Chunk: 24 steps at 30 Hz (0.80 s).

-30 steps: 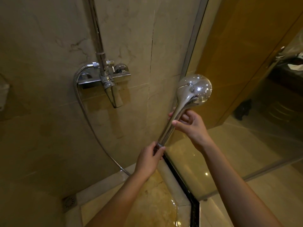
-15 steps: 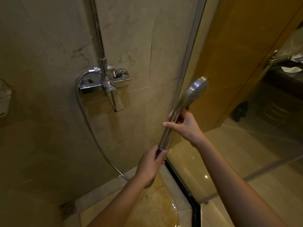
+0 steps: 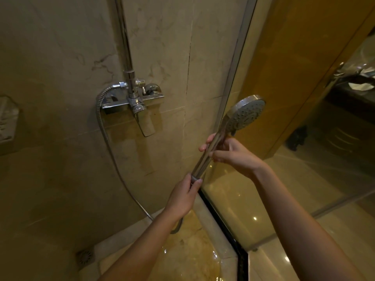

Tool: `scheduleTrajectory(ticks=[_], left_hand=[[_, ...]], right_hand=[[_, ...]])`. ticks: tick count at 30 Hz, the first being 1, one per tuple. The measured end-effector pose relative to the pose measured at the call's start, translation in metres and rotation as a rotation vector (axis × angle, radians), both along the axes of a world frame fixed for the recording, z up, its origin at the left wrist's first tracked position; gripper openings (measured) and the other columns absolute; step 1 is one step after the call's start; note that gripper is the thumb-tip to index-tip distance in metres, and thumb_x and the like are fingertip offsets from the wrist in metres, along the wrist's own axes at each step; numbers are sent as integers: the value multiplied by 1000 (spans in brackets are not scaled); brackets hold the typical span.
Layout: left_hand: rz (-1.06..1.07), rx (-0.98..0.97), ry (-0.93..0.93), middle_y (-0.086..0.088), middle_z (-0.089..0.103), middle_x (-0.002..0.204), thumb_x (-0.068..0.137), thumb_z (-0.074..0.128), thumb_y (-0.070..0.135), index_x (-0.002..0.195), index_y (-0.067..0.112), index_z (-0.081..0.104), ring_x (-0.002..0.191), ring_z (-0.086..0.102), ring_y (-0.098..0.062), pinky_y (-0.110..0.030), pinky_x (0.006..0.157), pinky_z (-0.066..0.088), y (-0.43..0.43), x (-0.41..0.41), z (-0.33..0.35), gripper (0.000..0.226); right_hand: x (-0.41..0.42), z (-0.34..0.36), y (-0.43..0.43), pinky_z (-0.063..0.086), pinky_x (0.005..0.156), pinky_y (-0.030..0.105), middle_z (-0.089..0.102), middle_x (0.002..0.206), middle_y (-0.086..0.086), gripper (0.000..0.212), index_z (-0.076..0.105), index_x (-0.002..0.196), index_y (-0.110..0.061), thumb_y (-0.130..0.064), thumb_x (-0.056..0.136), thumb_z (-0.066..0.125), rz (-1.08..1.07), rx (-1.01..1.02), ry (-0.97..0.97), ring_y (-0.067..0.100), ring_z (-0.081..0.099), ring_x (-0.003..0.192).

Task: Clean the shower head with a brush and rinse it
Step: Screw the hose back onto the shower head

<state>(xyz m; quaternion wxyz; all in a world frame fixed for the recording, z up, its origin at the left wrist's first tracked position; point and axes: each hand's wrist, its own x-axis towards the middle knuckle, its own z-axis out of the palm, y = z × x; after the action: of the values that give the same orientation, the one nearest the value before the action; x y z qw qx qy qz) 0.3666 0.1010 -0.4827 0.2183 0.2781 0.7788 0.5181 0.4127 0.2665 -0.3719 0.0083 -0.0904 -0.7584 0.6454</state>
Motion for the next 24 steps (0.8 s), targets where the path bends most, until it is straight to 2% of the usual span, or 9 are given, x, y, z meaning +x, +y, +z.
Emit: scheduleTrajectory(ticks=[3, 6, 10, 14, 16, 18, 19, 21, 24], left_hand=[[-5, -3, -72, 7, 47, 66, 96, 43, 31, 75, 28, 40, 62, 46, -11, -32, 63, 37, 1, 1, 4, 22], [-44, 26, -150, 5, 46, 70, 97, 40, 21, 77, 25, 40, 69, 45, -14, -31, 68, 35, 2, -1, 5, 21], [-109, 56, -173, 4, 58, 72, 94, 48, 18, 78, 26, 53, 70, 56, -8, -32, 78, 45, -3, -5, 7, 19], [-23, 160, -204, -3, 66, 76, 85, 63, 6, 84, 11, 62, 67, 66, -6, -22, 74, 52, -3, -4, 17, 4], [44, 175, -188, -3, 68, 79, 80, 69, 8, 81, 14, 63, 71, 69, -13, -23, 73, 53, -2, -5, 17, 8], [92, 176, -170, -1, 68, 79, 76, 73, 10, 75, 20, 61, 71, 70, -18, -28, 73, 56, 0, -6, 17, 15], [103, 175, -171, -2, 68, 78, 76, 73, 9, 74, 21, 60, 72, 70, -20, -31, 73, 56, 0, -6, 17, 18], [111, 182, -191, -1, 68, 73, 75, 74, 7, 73, 20, 58, 71, 69, -21, -35, 73, 56, 2, -6, 17, 20], [143, 184, -218, 4, 66, 63, 74, 74, 5, 72, 17, 56, 62, 66, -15, -36, 71, 54, 4, -5, 15, 21]], right_hand=[[1, 0, 0, 49, 75, 31, 72, 103, 0, 31, 54, 114, -10, -2, 86, 65, -54, 91, 26, 17, 65, 101], [2, -4, 0, 51, 74, 33, 73, 101, 3, 33, 57, 112, -11, -12, 82, 72, -142, 141, 58, 17, 69, 99], [3, -7, -1, 54, 70, 27, 72, 94, 6, 28, 63, 102, -12, -17, 78, 76, -229, 175, 83, 20, 69, 89], [1, -7, -7, 50, 63, 14, 63, 86, -5, 40, 59, 103, -8, -21, 72, 82, -356, 237, 136, 2, 61, 75], [-1, -8, -10, 48, 73, 16, 61, 94, -9, 51, 53, 108, -17, -30, 69, 83, -397, 235, 132, 0, 59, 87], [-2, -10, -11, 51, 80, 25, 63, 97, -2, 56, 54, 104, -16, -41, 65, 84, -401, 263, 120, 9, 60, 91], [-3, -10, -11, 52, 79, 28, 64, 95, 5, 54, 55, 101, -12, -41, 65, 84, -382, 255, 120, 13, 62, 88], [-4, -5, -11, 54, 75, 22, 66, 95, 13, 41, 54, 99, -5, -22, 73, 81, -320, 162, 141, 11, 65, 84], [0, 1, -6, 52, 81, 28, 70, 102, 8, 33, 52, 104, -9, -6, 79, 73, -189, 13, 84, 13, 68, 98]])
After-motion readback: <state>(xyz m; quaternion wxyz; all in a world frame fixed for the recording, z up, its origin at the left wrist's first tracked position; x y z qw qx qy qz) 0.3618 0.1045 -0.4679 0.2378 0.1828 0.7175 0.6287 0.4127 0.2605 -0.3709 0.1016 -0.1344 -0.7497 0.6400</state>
